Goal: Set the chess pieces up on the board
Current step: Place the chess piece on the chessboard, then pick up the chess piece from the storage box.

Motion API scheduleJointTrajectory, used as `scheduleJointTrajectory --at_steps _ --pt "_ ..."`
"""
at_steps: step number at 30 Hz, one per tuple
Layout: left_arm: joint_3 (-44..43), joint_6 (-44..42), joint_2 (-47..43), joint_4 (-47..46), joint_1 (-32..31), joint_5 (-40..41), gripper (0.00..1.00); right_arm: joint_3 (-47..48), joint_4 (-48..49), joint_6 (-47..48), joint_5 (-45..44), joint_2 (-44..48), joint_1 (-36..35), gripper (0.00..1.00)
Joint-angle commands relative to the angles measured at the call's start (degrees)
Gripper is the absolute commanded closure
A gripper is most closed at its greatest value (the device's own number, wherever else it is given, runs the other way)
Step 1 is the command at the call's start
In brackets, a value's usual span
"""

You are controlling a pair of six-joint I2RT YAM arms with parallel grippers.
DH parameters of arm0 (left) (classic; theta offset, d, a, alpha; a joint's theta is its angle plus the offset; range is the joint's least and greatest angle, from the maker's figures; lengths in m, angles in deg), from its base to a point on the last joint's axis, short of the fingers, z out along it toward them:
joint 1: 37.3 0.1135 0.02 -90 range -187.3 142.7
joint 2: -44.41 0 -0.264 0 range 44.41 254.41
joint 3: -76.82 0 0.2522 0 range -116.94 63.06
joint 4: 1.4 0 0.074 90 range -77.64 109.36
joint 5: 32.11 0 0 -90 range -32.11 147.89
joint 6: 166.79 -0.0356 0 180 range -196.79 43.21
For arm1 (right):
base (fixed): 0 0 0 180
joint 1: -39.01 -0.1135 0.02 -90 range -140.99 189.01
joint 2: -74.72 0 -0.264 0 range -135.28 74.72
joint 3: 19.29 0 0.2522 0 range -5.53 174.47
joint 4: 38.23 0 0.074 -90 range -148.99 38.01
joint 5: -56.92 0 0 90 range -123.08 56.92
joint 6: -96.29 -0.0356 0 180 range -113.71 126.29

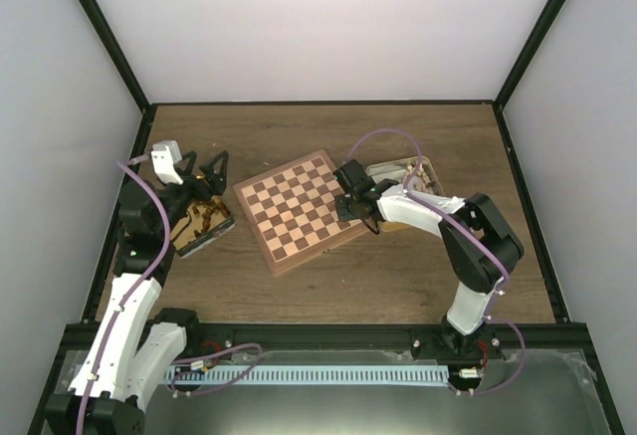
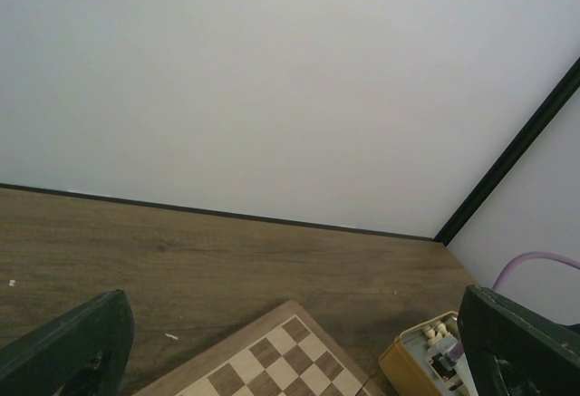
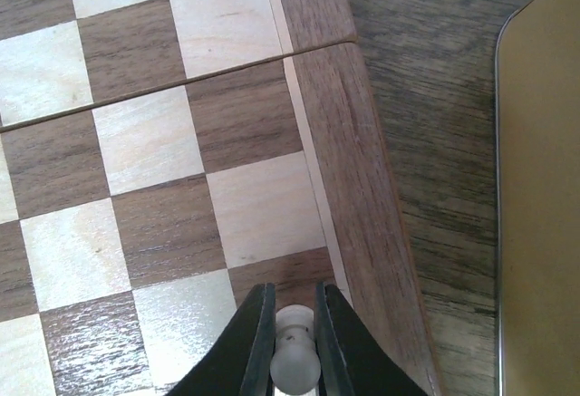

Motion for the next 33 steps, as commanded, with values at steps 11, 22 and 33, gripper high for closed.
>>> scheduleJointTrajectory --at_steps 11,22,33 --pt "-0.1 -0.49 -0.44 -1.76 0.36 -0.81 0.0 2.02 -0.68 -2.54 0.25 -0.63 -0.3 0.7" --pt "0.85 2.31 0.25 -3.61 0.36 -2.3 0.0 7.95 -2.03 -14.11 -6.53 4.7 2.56 0.62" --pt "0.65 1.88 -0.03 -3.08 0.27 -1.94 0.0 1.37 -1.99 -18.95 -10.73 7.26 16.86 0.66"
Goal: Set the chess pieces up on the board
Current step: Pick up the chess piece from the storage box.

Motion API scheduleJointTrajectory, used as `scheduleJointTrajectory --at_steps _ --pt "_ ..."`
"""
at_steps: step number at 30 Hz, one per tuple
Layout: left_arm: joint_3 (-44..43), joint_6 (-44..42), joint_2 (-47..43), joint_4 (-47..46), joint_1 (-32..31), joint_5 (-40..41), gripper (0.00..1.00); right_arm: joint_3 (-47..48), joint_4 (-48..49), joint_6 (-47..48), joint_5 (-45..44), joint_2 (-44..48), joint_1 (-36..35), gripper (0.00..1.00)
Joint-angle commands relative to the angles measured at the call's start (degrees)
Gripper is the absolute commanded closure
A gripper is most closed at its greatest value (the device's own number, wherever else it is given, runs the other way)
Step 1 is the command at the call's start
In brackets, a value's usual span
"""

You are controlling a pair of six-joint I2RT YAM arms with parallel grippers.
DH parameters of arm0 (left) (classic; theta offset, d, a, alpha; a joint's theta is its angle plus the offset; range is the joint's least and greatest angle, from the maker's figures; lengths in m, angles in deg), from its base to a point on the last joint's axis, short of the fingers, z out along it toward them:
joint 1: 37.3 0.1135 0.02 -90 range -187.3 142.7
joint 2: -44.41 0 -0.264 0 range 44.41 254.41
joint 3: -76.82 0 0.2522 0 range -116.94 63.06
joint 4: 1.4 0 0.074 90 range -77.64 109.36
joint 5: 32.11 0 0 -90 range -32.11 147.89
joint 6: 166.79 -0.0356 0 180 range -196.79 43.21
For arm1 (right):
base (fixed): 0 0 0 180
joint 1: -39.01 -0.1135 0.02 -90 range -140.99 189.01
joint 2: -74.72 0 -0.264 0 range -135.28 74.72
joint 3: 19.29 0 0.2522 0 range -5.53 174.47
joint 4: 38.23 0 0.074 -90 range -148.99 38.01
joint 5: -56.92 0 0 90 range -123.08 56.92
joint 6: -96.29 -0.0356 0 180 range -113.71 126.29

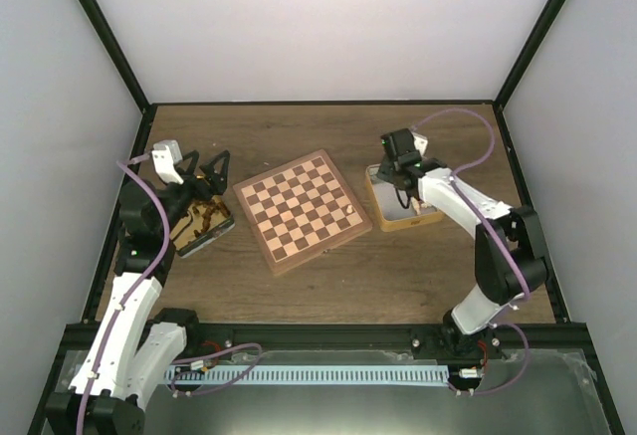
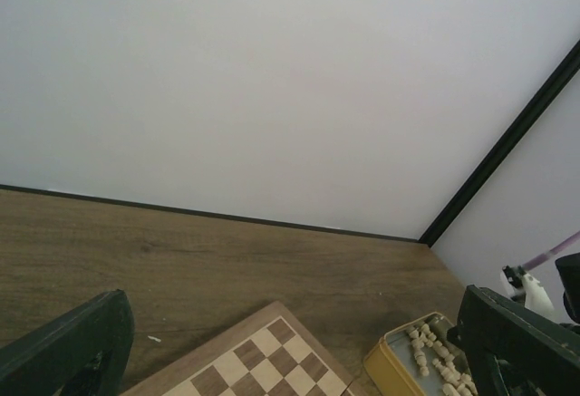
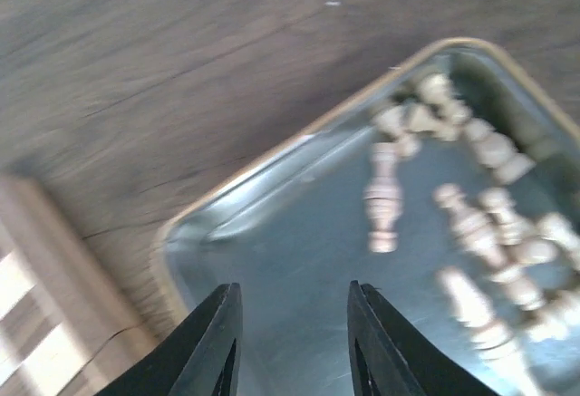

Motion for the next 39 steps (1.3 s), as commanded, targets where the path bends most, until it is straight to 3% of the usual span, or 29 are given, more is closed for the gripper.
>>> scheduleJointTrajectory --at_steps 1,25,33,39 --pt "0.3 0.14 -0.36 -1.57 0.27 -0.52 0.0 -2.2 0.25 -1.42 -1.6 -2.01 4.57 0.67" --pt "1.7 1.35 0.34 -3.26 0.32 -0.09 0.0 -0.02 6.37 5.46 1.72 -17.21 9.07 0.77" --pt "1.67 1.45 0.06 -3.07 0.27 1.43 0.0 -1.46 7.56 6.87 3.84 -14.33 9.33 0.92" --pt "1.73 1.21 0.16 -3.61 0.27 -0.56 0.0 -1.72 4.29 9.18 9.85 -8.11 9.4 0.95"
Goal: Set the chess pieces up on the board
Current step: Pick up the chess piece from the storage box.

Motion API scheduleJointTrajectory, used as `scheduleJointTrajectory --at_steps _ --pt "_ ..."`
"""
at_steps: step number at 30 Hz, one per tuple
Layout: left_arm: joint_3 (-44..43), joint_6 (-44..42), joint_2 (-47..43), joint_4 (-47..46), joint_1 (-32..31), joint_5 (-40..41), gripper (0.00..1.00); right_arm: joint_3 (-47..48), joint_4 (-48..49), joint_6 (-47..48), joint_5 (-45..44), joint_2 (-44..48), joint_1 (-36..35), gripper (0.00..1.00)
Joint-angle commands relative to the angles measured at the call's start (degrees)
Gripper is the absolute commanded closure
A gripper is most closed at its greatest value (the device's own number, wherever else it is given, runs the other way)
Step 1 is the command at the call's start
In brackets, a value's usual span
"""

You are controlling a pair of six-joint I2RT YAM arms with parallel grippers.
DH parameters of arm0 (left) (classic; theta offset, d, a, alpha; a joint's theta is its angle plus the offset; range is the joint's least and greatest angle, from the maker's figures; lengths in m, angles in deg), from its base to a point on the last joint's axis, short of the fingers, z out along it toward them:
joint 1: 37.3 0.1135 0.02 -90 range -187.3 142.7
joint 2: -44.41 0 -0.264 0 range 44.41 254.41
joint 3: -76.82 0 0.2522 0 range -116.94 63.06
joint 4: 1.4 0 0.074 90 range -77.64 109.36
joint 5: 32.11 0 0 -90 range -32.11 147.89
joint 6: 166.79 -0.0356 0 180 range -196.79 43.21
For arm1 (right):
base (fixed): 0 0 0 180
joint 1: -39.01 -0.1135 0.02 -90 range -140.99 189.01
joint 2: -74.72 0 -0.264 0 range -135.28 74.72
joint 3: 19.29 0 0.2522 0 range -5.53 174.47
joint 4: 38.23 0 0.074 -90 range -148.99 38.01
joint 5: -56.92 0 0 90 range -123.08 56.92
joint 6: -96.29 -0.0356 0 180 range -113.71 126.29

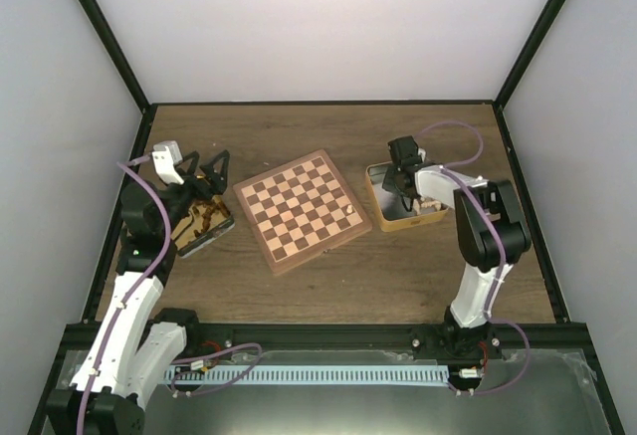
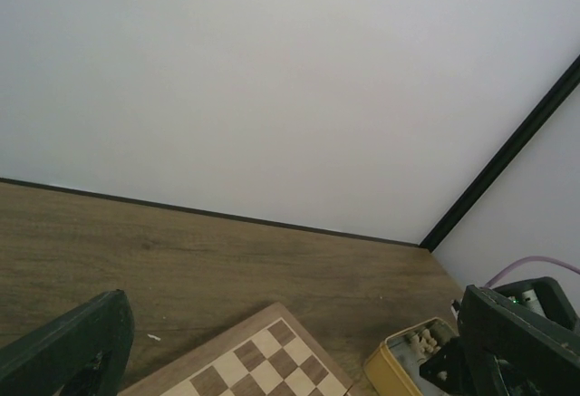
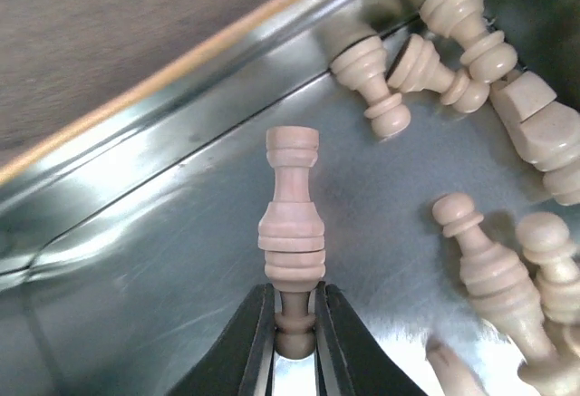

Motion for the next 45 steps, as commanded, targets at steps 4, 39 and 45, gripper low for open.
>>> scheduleJointTrajectory --at_steps 4,39,45 --pt "0.26 -0.18 0.41 -3.24 0.27 -6.07 0.0 -1.81 -4.19 5.45 14.92 13.99 0.49 0.95" --pt "-0.32 34.74 24.24 -13.73 -16.99 -33.14 0.47 -3.72 6.02 28.49 64.41 24.52 -17.83 0.95" --pt "-0.7 34.47 26.07 -14.76 -18.33 -33.84 0.5 -3.17 5.64 28.87 65.14 23.79 -17.9 0.95"
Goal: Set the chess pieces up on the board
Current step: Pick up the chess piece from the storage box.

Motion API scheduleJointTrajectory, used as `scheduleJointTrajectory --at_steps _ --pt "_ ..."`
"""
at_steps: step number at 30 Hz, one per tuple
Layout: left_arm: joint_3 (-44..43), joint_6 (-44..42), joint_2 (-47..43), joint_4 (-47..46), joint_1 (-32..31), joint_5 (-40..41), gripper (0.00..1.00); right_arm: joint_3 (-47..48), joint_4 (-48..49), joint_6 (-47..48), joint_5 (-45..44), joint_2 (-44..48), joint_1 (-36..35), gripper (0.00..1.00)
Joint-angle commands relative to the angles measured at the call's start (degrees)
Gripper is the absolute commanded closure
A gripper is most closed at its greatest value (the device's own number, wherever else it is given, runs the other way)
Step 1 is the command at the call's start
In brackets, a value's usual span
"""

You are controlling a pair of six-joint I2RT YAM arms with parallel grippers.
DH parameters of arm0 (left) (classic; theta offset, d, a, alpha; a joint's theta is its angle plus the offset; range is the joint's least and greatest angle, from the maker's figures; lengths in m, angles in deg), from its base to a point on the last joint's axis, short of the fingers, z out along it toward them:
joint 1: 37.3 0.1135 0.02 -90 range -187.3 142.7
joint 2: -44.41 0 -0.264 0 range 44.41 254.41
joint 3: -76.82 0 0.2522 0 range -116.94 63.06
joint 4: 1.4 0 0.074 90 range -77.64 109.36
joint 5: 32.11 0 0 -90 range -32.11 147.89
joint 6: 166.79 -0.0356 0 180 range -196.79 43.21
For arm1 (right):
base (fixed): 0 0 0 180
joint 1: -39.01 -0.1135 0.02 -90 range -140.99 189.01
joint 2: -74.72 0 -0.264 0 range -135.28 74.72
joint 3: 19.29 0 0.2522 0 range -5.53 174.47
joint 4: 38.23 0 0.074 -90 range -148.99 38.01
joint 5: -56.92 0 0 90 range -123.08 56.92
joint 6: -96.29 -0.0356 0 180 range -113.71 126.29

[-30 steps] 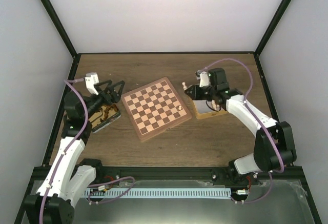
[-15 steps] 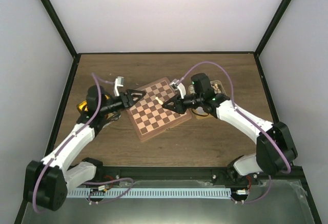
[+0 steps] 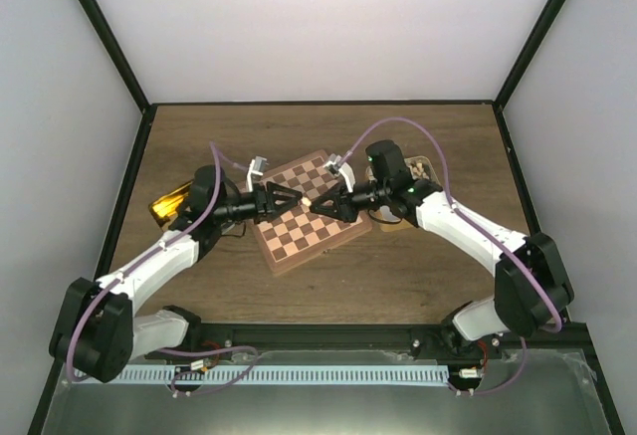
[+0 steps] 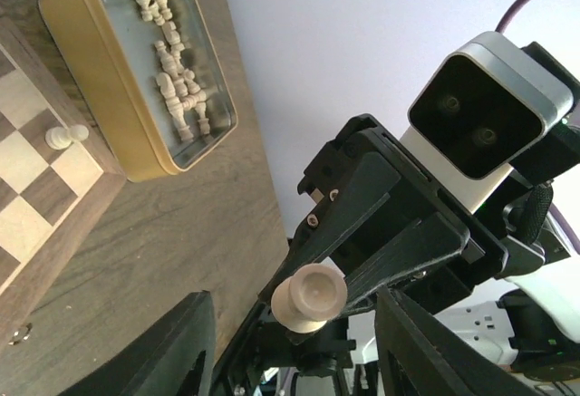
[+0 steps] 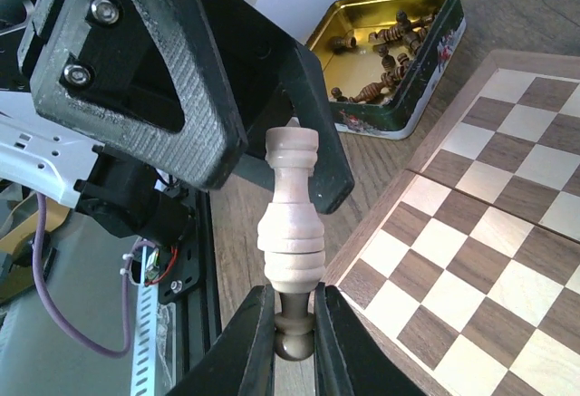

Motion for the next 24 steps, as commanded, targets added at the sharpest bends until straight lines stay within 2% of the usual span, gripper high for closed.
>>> scheduleJointTrajectory --at_steps 1,4,11,15,20,24 --pt "-1.25 0.1 1.4 -3.03 -0.85 -1.25 0.53 2.9 -0.34 1.25 1.97 -0.43 -0.52 0.95" --pt "-1.27 0.52 1.58 -4.33 -0.85 -0.63 0.6 3.1 -0.31 1.24 2.5 -0.64 -0.56 0.95" --pt "-0.85 1.35 1.62 -8.98 -0.98 0.7 0.66 2.76 -1.1 1.77 2.87 -1.03 -0.54 0.95" --pt "-0.41 1.94 2.54 -10.06 -1.41 0.37 0.81 2.67 -0.91 1.06 2.21 -1.04 -0.52 0.95" --pt "0.14 1.09 1.62 -8.97 -1.63 1.09 0.95 2.29 -0.4 -2.0 -0.73 -1.39 -0.52 0.96" --pt "-0.08 -2.69 0.44 -5.48 -1.65 3.6 0.96 0.85 0.14 -5.33 -7.69 -0.68 -0.42 0.96"
